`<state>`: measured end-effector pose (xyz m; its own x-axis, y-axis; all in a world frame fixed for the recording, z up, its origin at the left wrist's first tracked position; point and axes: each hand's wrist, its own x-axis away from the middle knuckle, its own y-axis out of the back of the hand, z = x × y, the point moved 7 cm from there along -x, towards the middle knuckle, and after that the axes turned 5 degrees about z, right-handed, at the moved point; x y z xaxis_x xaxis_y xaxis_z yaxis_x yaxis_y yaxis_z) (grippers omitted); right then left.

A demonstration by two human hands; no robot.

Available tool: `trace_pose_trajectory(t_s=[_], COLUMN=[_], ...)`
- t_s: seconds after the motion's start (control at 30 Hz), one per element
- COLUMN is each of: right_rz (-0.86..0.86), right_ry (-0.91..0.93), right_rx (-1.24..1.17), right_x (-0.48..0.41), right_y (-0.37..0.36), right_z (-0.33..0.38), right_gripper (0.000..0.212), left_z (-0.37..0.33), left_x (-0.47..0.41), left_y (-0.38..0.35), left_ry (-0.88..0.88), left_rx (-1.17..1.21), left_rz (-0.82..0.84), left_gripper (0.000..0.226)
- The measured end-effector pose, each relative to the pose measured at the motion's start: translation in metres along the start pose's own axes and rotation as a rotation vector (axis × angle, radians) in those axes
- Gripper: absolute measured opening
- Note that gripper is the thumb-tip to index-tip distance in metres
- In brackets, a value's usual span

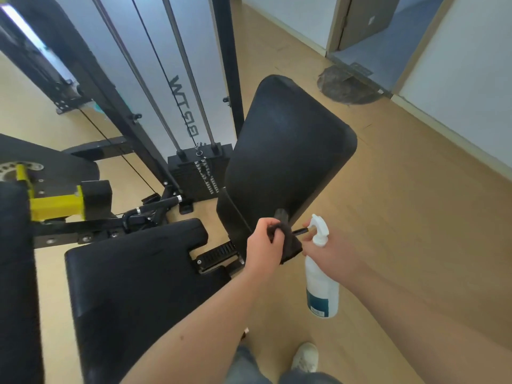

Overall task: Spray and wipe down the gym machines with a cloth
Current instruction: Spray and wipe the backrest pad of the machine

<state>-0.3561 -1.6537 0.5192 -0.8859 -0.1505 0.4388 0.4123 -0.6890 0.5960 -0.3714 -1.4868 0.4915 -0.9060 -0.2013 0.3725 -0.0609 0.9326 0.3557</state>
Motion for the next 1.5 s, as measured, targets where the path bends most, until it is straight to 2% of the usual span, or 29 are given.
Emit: trace_pose_trajectory(t_s=[0.03,0.13,0.2,0.37,0.43,0.5,0.63,0.7,0.77,0.83,0.9,0.97,1.03,1.13,1.27,1.37,1.5], right_rz=[0.033,0.123,0.147,0.15,0.123,0.102,0.13,0.144,0.142,0.149,0.167,0.162,0.118,0.107,0.148,0.152,0.112], right_ry=[0.001,0.073,0.097,0.123,0.124,0.091,0.015,0.009,-0.014,-0.035,-0.031,-0.038,-0.069,-0.099,-0.056,-0.019,-0.011], right_rx=[0.018,0.057,0.053,-0.015,-0.057,-0.116,-0.192,-0.221,-0.229,-0.233,-0.213,-0.205,-0.198,-0.136,0.014,0.136,0.254], right_x=[0.001,-0.004,-0.011,-0.033,-0.041,-0.051,-0.075,-0.09,-0.105,-0.12,-0.134,-0.148,-0.162,-0.182,-0.204,-0.221,-0.241], right_y=[-0.009,-0.042,-0.061,-0.108,-0.119,-0.126,-0.136,-0.142,-0.148,-0.157,-0.167,-0.175,-0.179,-0.188,-0.215,-0.239,-0.263], right_z=[0.006,0.029,0.046,0.078,0.084,0.083,0.075,0.071,0.065,0.061,0.057,0.053,0.046,0.039,0.042,0.046,0.049], right_gripper=[0.003,0.011,0.024,0.04,0.045,0.049,0.044,0.04,0.034,0.031,0.03,0.031,0.032,0.029,0.022,0.017,0.019], left_z=[0.004,0.013,0.023,0.061,0.071,0.083,0.102,0.11,0.116,0.124,0.133,0.144,0.157,0.184,0.212,0.221,0.245], left_x=[0.001,0.0,-0.008,-0.036,-0.044,-0.047,-0.055,-0.061,-0.068,-0.075,-0.085,-0.098,-0.112,-0.13,-0.154,-0.17,-0.189], left_y=[0.007,0.029,0.047,0.077,0.083,0.089,0.092,0.096,0.1,0.105,0.111,0.119,0.126,0.128,0.13,0.14,0.14], left_ry=[0.006,0.038,0.078,0.304,0.426,0.468,0.311,0.285,0.255,0.228,0.238,0.263,0.316,0.445,0.49,0.405,0.473], left_rx=[0.028,0.116,0.196,0.466,0.637,0.699,0.544,0.425,0.266,0.147,0.12,0.112,0.133,0.331,0.413,0.329,0.431], left_rz=[-0.003,0.014,0.021,0.066,0.09,0.186,0.463,0.524,0.544,0.494,0.376,0.228,0.072,-0.088,-0.204,-0.283,-0.275], left_gripper=[0.017,0.017,0.018,0.025,0.04,0.066,0.103,0.108,0.098,0.072,0.043,0.03,0.025,0.023,0.012,0.024,0.018])
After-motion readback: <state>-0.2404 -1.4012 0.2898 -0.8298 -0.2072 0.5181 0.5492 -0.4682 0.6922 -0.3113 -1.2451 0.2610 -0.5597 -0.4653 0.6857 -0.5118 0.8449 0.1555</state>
